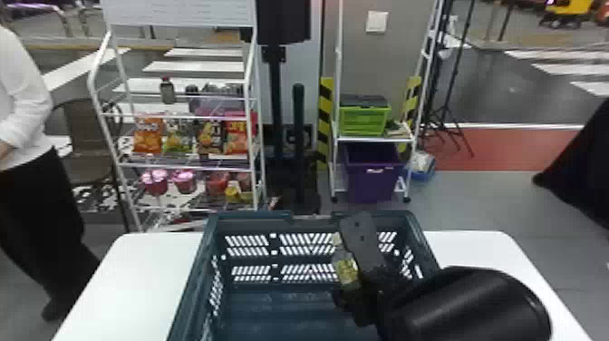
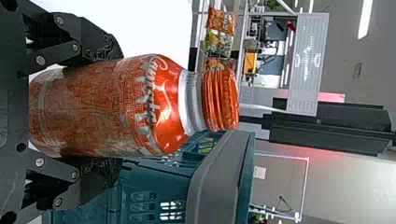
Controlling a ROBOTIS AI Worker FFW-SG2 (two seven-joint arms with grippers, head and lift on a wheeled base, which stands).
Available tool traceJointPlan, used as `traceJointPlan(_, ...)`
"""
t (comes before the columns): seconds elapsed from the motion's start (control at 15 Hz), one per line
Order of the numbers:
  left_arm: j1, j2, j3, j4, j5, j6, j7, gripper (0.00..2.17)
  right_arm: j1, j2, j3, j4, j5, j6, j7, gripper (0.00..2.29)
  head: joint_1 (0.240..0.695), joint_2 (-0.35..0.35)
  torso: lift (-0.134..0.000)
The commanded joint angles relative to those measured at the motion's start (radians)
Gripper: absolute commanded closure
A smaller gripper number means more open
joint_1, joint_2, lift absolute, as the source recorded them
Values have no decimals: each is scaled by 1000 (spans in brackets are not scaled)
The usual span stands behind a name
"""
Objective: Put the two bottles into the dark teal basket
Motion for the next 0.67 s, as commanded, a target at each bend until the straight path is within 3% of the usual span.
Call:
traceJointPlan(0.0,-3,1,8,1,10,-2,-6,2148,-32,4,4,50,-23,13,0,1598,499,0,0)
traceJointPlan(0.13,-9,3,8,2,15,-2,-6,2148,-44,4,1,65,-55,13,0,184,499,0,0)
traceJointPlan(0.2,-12,3,8,2,18,-2,-6,2148,-50,4,-2,64,-63,19,0,6,499,0,0)
traceJointPlan(0.47,-18,1,8,-4,18,4,-5,2148,-38,4,-28,41,-108,19,0,43,499,0,0)
traceJointPlan(0.6,-18,-1,8,-13,18,10,-3,2148,-7,4,-36,-27,-108,-14,0,49,499,0,0)
